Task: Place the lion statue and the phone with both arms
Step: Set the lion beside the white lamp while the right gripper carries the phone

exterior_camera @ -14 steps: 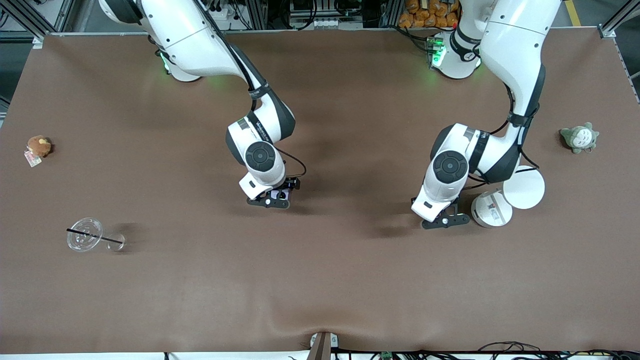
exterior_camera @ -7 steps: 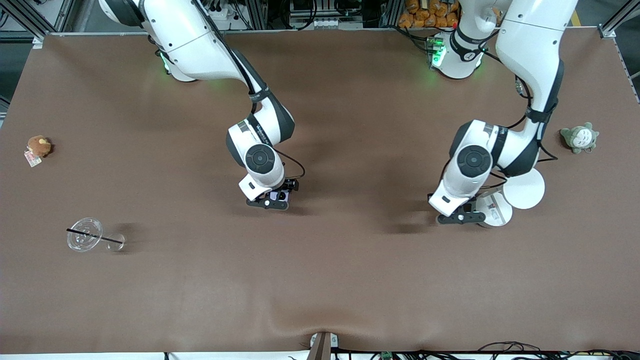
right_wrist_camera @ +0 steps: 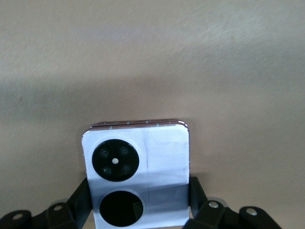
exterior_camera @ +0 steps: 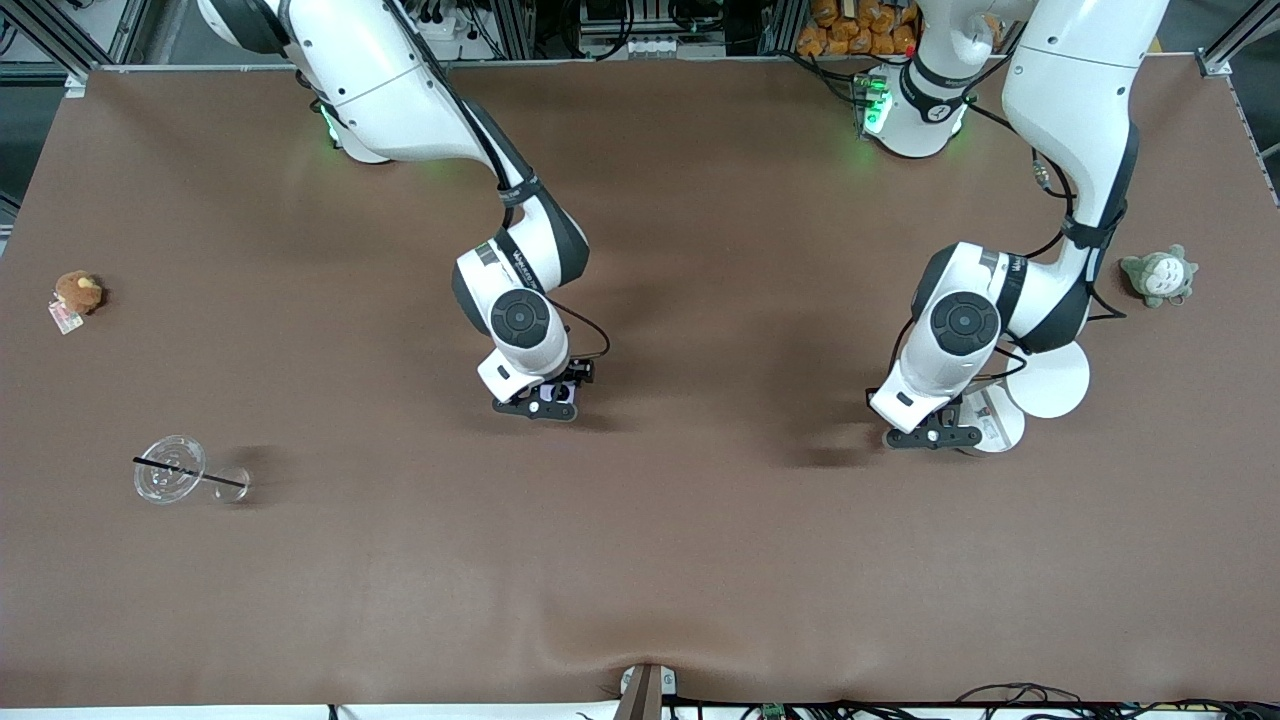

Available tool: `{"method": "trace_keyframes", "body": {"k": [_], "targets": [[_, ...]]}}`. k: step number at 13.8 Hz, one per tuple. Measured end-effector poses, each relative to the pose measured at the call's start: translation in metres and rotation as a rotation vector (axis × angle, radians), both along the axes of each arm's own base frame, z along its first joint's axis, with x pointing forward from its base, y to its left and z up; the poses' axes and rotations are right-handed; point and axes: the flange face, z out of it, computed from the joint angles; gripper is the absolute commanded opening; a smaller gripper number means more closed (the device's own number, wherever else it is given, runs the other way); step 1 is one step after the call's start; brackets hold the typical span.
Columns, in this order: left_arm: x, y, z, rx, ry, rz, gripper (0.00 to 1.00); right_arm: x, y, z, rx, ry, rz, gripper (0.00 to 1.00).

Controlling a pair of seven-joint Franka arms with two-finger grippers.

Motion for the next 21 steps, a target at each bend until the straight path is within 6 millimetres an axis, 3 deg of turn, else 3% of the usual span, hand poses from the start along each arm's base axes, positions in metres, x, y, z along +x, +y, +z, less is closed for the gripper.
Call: {"method": "trace_keyframes", "body": {"k": [1,3,5,7,11,15,18,21], "targets": [[-0.001,0.0,-0.003,-0.002,0.0,-0.001,0.21,0.007,-0.009,0.005,-0.003,-0.001,-0.017,0.34],[0.0,0.002,-0.005,-0.003,0.0,0.003,1.0,0.029,-0.042,0.027,-0.007,0.007,-0.067,0.34],[0.002,0.008,-0.006,-0.004,-0.002,0.013,1.0,0.046,-0.083,0.052,-0.002,0.02,-0.092,0.34],[0.004,0.008,-0.002,-0.006,-0.01,0.013,1.0,0.051,-0.13,0.062,0.005,0.037,-0.082,0.34],[0.014,0.007,0.027,-0.002,-0.033,0.02,1.0,0.045,-0.22,0.049,0.018,0.095,-0.047,0.35],[0.033,-0.013,0.097,0.031,-0.009,0.032,1.0,0.044,-0.278,0.034,0.031,0.127,-0.019,0.36],[0.048,-0.033,0.157,-0.017,-0.055,0.047,1.0,0.045,-0.308,0.031,0.018,0.122,-0.028,0.36],[0.056,-0.029,0.209,-0.059,-0.098,0.085,1.0,0.047,-0.331,0.029,0.002,0.108,-0.038,0.37]]}}
